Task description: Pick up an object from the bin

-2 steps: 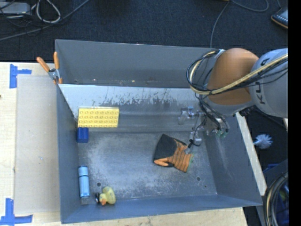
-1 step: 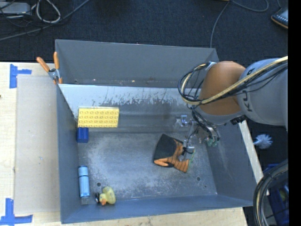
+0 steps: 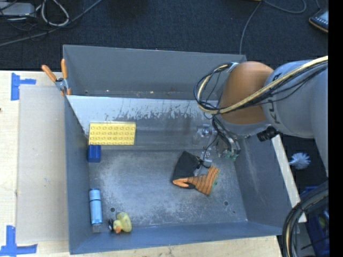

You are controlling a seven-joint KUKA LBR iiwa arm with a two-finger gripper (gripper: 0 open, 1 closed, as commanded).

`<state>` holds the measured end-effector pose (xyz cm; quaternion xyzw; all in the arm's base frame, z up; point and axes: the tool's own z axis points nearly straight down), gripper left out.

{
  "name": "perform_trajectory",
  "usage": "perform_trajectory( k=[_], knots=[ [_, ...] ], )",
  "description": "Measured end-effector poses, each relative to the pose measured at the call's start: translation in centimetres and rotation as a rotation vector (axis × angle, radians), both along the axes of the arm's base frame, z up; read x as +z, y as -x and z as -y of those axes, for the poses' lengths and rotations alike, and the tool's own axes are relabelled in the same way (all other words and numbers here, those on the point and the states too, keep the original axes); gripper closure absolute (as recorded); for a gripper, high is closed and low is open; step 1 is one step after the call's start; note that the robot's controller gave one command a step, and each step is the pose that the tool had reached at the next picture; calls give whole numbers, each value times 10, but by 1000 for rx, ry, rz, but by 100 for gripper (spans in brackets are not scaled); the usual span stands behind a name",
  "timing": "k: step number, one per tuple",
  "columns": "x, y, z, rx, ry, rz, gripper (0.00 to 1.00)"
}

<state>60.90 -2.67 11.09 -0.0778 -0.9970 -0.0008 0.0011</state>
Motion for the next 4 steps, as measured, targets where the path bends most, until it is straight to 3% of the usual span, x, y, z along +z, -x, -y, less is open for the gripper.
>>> perform_trajectory(
  k=[1,2,4],
  knots=[
    [-31,10,11,-360,2,-4,0],
    [-39,4,-16,-48,1,1,100],
    [-38,4,-16,-47,1,0,100]
  ],
)
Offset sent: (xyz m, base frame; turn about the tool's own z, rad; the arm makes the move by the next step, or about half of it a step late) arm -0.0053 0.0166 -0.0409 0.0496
